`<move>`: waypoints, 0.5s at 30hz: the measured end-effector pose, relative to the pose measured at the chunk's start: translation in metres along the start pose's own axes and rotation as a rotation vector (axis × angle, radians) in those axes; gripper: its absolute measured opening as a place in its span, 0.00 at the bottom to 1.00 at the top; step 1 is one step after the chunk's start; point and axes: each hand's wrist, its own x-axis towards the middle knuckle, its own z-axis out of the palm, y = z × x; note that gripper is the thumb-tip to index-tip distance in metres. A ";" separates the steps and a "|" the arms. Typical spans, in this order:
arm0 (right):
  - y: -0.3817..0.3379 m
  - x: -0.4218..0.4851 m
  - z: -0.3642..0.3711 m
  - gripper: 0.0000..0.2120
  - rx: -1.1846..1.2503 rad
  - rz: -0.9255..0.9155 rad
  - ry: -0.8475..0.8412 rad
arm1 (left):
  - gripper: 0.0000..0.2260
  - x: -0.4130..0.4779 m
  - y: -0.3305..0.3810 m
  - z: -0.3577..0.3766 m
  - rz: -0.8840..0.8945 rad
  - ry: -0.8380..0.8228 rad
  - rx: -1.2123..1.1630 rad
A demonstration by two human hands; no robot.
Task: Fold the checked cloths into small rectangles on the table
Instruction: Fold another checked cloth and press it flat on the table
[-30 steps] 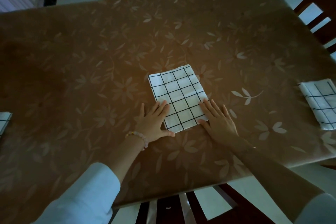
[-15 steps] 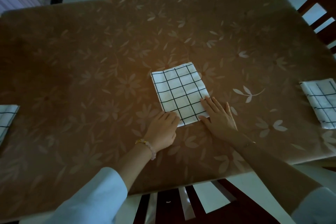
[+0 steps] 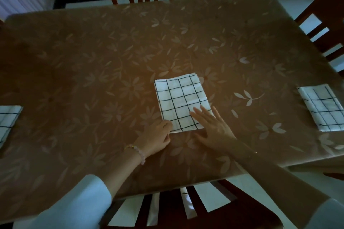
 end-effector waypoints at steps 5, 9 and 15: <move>-0.013 -0.017 -0.002 0.26 0.161 0.004 -0.035 | 0.06 -0.044 -0.005 -0.008 -0.005 -0.071 -0.126; -0.030 -0.027 -0.017 0.16 0.219 0.124 -0.149 | 0.10 -0.073 -0.004 -0.013 -0.042 -0.028 -0.173; -0.046 -0.034 -0.023 0.14 0.315 0.201 -0.180 | 0.18 -0.091 -0.015 -0.010 -0.045 0.039 -0.214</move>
